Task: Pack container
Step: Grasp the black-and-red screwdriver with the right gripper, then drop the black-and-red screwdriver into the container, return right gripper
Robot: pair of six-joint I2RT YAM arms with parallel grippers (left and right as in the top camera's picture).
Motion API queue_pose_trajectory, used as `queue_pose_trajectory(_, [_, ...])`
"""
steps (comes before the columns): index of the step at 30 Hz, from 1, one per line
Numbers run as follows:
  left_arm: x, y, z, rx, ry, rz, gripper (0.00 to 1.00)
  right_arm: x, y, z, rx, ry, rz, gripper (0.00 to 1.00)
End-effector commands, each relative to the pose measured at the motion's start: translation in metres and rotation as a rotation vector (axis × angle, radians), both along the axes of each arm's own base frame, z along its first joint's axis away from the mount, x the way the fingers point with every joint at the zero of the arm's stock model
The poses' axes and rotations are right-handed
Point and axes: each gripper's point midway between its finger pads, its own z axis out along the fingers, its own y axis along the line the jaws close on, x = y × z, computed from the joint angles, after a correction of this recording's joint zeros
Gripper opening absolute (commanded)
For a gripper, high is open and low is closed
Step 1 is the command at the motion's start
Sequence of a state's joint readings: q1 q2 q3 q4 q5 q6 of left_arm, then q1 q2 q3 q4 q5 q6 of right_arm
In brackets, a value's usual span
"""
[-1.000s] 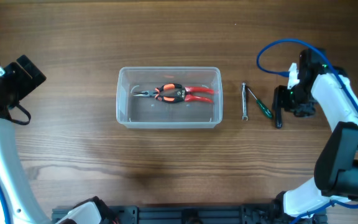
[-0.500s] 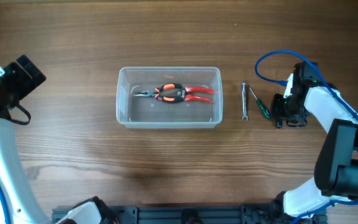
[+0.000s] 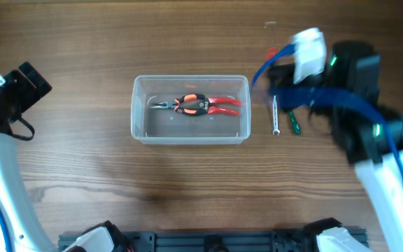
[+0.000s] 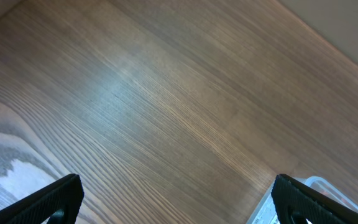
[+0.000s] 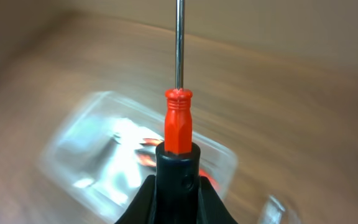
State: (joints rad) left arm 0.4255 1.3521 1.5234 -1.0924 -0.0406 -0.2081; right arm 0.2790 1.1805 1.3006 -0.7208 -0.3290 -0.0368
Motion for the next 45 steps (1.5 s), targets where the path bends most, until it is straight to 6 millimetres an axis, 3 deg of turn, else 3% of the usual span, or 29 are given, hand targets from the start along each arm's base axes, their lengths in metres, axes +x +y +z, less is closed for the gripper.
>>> queue_pose_trajectory(1, [0.0, 0.003, 0.0, 0.0, -0.002, 0.016, 1.0, -0.051, 0.081, -0.007, -0.122, -0.116, 0.395, 0.04])
queue_pose_trajectory(3, [0.0, 0.003, 0.0, 0.0, -0.002, 0.016, 1.0, -0.064, 0.118, -0.042, -0.206, -0.097, 0.562, 0.04])
queue_pose_trajectory(6, [0.0, 0.003, 0.0, 0.0, -0.002, 0.016, 1.0, -0.048, 0.141, -0.118, -0.356, 0.006, 0.658, 0.05])
queue_pose_trajectory(9, [0.0, 0.003, 0.0, 0.0, -0.002, 0.016, 1.0, -0.009, 0.149, -0.198, -0.499, 0.078, 0.617, 0.04])
queue_pose_trajectory(13, [0.0, 0.003, 0.0, 0.0, -0.002, 0.016, 1.0, -0.002, 0.152, -0.265, -0.571, 0.159, 0.671, 0.04])
queue_pose_trajectory(14, [0.0, 0.003, 0.0, 0.0, -0.002, 0.016, 1.0, -0.002, 0.152, -0.274, -0.582, 0.167, 0.683, 0.04])
queue_pose_trajectory(16, [0.0, 0.003, 0.0, 0.0, -0.002, 0.016, 1.0, 0.003, 0.157, -0.282, -0.579, 0.152, 0.685, 0.04])
queue_pose_trajectory(19, [0.0, 0.003, 0.0, 0.0, -0.002, 0.016, 1.0, 0.014, 0.166, -0.275, -0.557, 0.088, 0.669, 0.07])
queue_pose_trajectory(20, [0.0, 0.003, 0.0, 0.0, -0.002, 0.016, 1.0, 0.018, 0.165, -0.274, -0.567, 0.077, 0.654, 0.2])
queue_pose_trajectory(21, [0.0, 0.003, 0.0, 0.0, -0.002, 0.016, 1.0, 0.017, 0.166, -0.274, -0.572, 0.079, 0.653, 0.46])
queue_pose_trajectory(22, [0.0, 0.003, 0.0, 0.0, -0.002, 0.016, 1.0, 0.016, 0.166, -0.274, -0.568, 0.084, 0.648, 0.5])
queue_pose_trajectory(25, [0.0, 0.003, 0.0, 0.0, -0.002, 0.016, 1.0, 0.024, 0.171, -0.242, -0.468, 0.098, 0.522, 0.51])
queue_pose_trajectory(26, [0.0, 0.003, 0.0, 0.0, -0.002, 0.016, 1.0, 0.033, 0.167, -0.218, -0.449, 0.068, 0.446, 0.52])
queue_pose_trajectory(28, [0.0, 0.003, 0.0, 0.0, -0.002, 0.016, 1.0, 0.05, 0.144, -0.154, -0.468, -0.066, 0.272, 0.57])
queue_pose_trajectory(29, [0.0, 0.003, 0.0, 0.0, -0.002, 0.016, 1.0, 0.064, 0.109, -0.099, -0.474, -0.171, 0.067, 0.73])
queue_pose_trajectory(30, [0.0, 0.003, 0.0, 0.0, -0.002, 0.016, 1.0, 0.069, 0.065, -0.046, -0.446, -0.251, -0.14, 0.8])
queue_pose_trajectory(32, [0.0, 0.003, 0.0, 0.0, -0.002, 0.016, 1.0, 0.065, 0.014, -0.001, -0.371, -0.289, -0.302, 0.81])
queue_pose_trajectory(33, [0.0, 0.003, 0.0, 0.0, -0.002, 0.016, 1.0, 0.059, -0.039, 0.016, -0.285, -0.245, -0.46, 0.8])
queue_pose_trajectory(35, [0.0, 0.003, 0.0, 0.0, -0.002, 0.016, 1.0, 0.048, -0.091, 0.002, -0.209, -0.108, -0.598, 0.77])
queue_pose_trajectory(37, [0.0, 0.003, 0.0, 0.0, -0.002, 0.016, 1.0, 0.035, -0.126, -0.041, -0.142, 0.116, -0.659, 0.74])
queue_pose_trajectory(40, [0.0, 0.003, 0.0, 0.0, -0.002, 0.016, 1.0, 0.025, -0.144, -0.126, -0.113, 0.412, -0.647, 0.72])
queue_pose_trajectory(42, [0.0, 0.003, 0.0, 0.0, -0.002, 0.016, 1.0, 0.02, -0.155, -0.196, -0.206, 0.586, -0.652, 0.71])
queue_pose_trajectory(45, [0.0, 0.003, 0.0, 0.0, -0.002, 0.016, 1.0, 0.016, -0.157, -0.263, -0.33, 0.747, -0.566, 0.62])
